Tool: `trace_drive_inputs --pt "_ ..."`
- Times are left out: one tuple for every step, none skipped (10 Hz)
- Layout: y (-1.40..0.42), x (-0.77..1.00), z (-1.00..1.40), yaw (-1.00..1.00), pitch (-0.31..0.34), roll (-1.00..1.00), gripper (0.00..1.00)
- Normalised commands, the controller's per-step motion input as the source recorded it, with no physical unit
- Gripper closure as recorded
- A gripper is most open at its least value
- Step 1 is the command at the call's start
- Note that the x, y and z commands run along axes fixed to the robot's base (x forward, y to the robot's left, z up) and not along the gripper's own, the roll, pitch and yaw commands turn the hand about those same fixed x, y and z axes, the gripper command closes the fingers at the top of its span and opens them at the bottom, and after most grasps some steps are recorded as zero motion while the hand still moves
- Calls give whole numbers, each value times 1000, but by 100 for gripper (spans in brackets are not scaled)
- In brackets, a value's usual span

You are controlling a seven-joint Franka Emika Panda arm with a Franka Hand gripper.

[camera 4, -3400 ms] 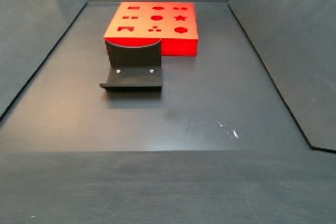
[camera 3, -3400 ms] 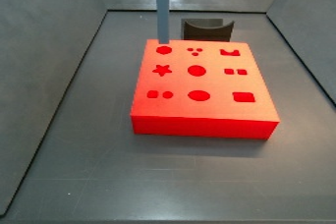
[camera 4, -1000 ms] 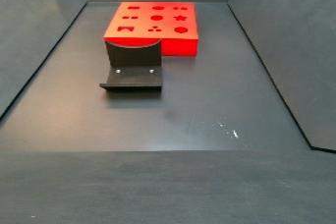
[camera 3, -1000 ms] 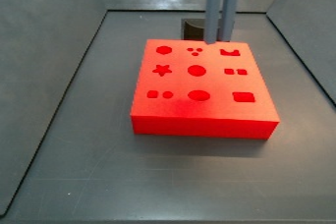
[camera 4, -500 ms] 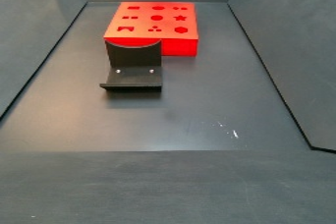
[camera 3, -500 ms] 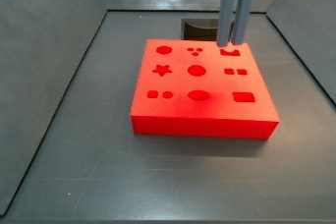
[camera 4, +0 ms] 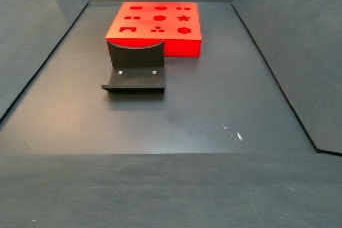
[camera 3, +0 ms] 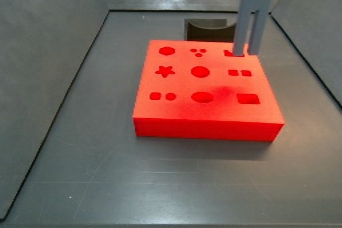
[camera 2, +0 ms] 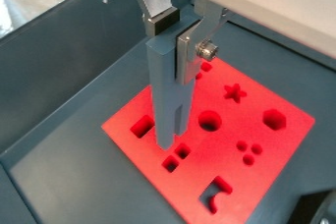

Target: Insert the double-square object.

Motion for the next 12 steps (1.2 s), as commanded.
trace_drive_inputs --pt "80 257 -169 -254 36 0 100" --pt "120 0 -186 -11 0 19 100" --pt "111 20 -314 -51 0 31 100" --pt "134 20 -409 -14 0 19 100" --pt "149 0 -380 0 1 36 100" --pt "126 34 -403 0 0 1 100" --pt "106 103 -389 0 7 0 100" --pt "66 174 -337 0 26 0 100" --pt "0 351 -297 -11 24 0 100" --pt "0 360 -263 -34 26 -10 100" --pt "0 269 -234 -6 16 -27 100" --pt "0 197 -200 -3 13 -20 100"
